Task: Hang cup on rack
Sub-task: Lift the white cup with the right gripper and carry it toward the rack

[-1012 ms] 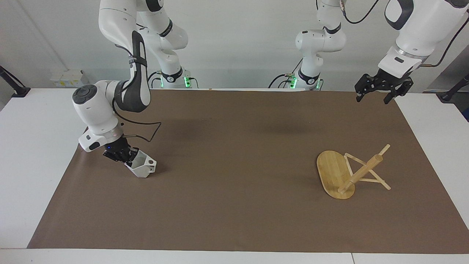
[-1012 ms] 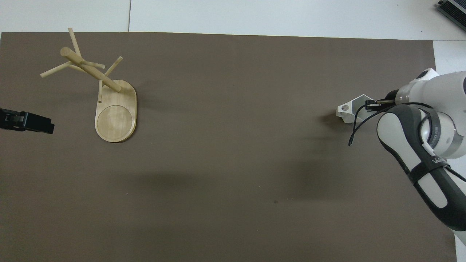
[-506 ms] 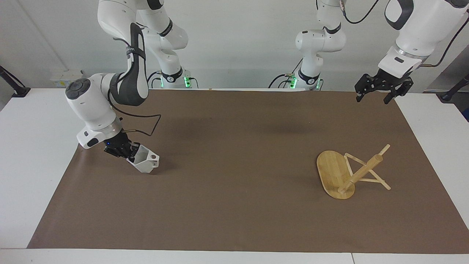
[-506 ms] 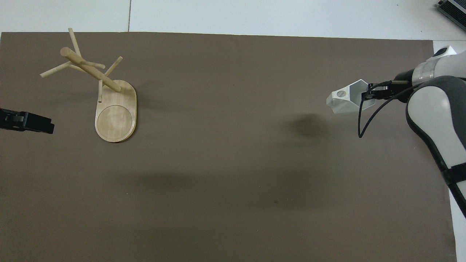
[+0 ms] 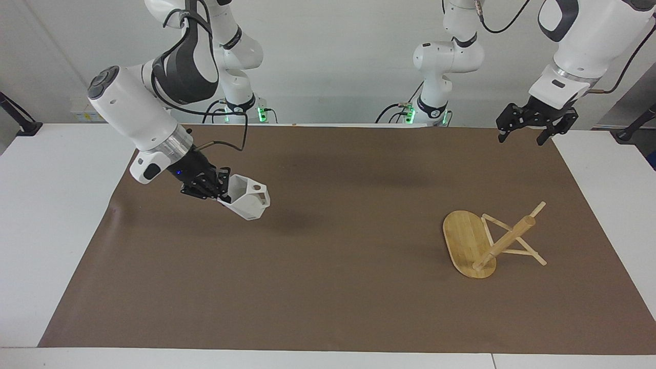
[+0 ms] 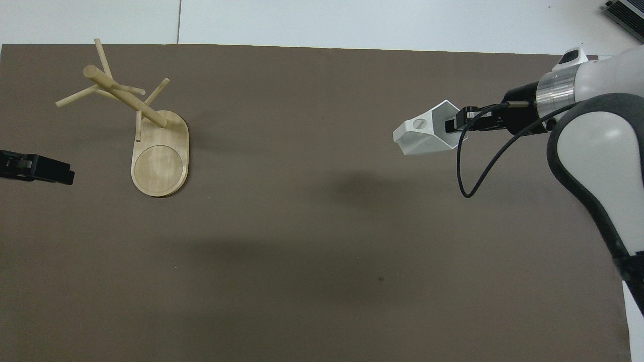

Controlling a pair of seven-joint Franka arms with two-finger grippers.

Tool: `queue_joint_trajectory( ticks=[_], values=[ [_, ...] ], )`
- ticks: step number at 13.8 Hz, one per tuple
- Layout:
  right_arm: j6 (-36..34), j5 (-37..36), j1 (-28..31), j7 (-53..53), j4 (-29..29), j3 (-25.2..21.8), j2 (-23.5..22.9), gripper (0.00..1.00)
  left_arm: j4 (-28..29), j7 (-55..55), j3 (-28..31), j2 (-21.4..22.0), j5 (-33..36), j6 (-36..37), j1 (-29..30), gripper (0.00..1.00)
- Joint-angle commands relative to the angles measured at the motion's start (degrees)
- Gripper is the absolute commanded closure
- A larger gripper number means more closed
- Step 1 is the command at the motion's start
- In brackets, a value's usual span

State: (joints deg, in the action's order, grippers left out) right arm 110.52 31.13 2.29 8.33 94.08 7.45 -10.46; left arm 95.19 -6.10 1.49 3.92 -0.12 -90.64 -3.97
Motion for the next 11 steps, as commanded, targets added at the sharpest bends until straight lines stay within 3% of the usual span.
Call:
queue_joint_trajectory(
  ticks=[1, 5, 8, 11],
  values=[
    [-1.1, 7.6, 0.6, 0.0, -0.8, 2.7, 0.0, 1.00, 0.8, -0.4, 0.6, 1.3, 0.9, -0.6, 1.7, 0.00],
    [-0.3, 13.3, 0.6, 0.4, -0.7, 7.7, 0.0, 1.00, 1.1, -7.8, -0.1, 1.3, -0.1, -2.3, 1.8, 0.00],
    [-0.2, 19.0, 0.6, 0.3, -0.7, 10.2, -0.1, 1.00, 1.3, -19.5, -0.1, 1.3, -8.6, -3.8, 1.9, 0.00],
    [-0.7, 21.9, 0.6, -0.1, -0.6, 12.3, -0.1, 1.00, 1.3, -30.5, -0.8, 1.3, -12.0, -3.8, 0.0, 0.00]
  ],
)
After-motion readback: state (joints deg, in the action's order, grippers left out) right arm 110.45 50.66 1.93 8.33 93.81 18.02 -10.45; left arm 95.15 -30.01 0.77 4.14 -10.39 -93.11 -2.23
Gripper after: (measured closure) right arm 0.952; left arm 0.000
